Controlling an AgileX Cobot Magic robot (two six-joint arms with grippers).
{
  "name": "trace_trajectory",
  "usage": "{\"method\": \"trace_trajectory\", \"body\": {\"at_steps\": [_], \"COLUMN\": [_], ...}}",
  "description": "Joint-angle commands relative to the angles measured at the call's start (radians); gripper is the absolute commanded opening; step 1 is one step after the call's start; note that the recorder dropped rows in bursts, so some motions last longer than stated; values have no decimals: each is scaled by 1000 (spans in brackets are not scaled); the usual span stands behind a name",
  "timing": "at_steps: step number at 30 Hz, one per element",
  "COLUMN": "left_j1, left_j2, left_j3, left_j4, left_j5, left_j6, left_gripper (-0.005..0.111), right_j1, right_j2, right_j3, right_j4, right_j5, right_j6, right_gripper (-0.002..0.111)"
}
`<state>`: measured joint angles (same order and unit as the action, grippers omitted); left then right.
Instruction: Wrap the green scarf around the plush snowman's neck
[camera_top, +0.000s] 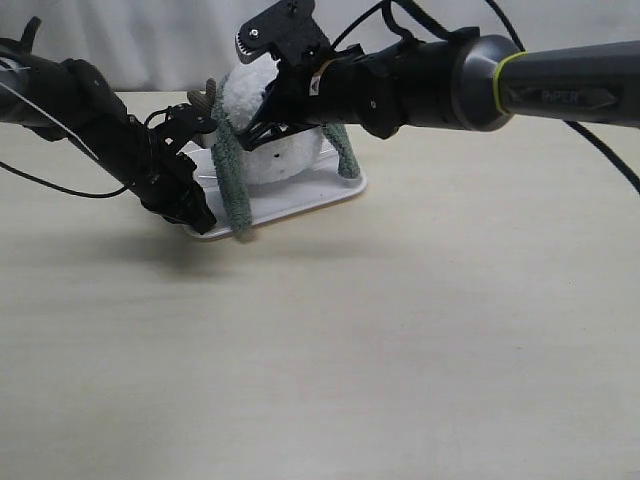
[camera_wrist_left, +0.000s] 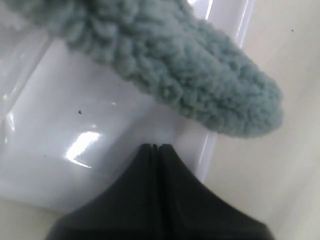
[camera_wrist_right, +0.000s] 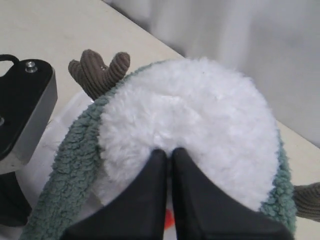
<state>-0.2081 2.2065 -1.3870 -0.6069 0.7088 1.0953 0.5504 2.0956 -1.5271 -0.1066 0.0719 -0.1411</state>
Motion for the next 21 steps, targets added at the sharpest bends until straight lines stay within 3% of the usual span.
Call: {"method": "trace_trajectory", "body": {"at_steps": [1, 10, 21], "left_j1": [-2, -2, -2], "left_j2": [19, 19, 19], "left_j3": [17, 17, 17], "left_j4": [47, 43, 25], "left_j5": [15, 11, 11], "left_j6": [2, 2, 2], "left_gripper": [0, 0, 0], "right_j1": [-6, -4, -4], "right_j2": [-44, -136, -81], "right_j3": [2, 2, 2], "right_j4": [-6, 26, 69], "right_j5": [22, 30, 58], "right_j6": [23, 38, 41], "right_gripper": [4, 4, 4]}}
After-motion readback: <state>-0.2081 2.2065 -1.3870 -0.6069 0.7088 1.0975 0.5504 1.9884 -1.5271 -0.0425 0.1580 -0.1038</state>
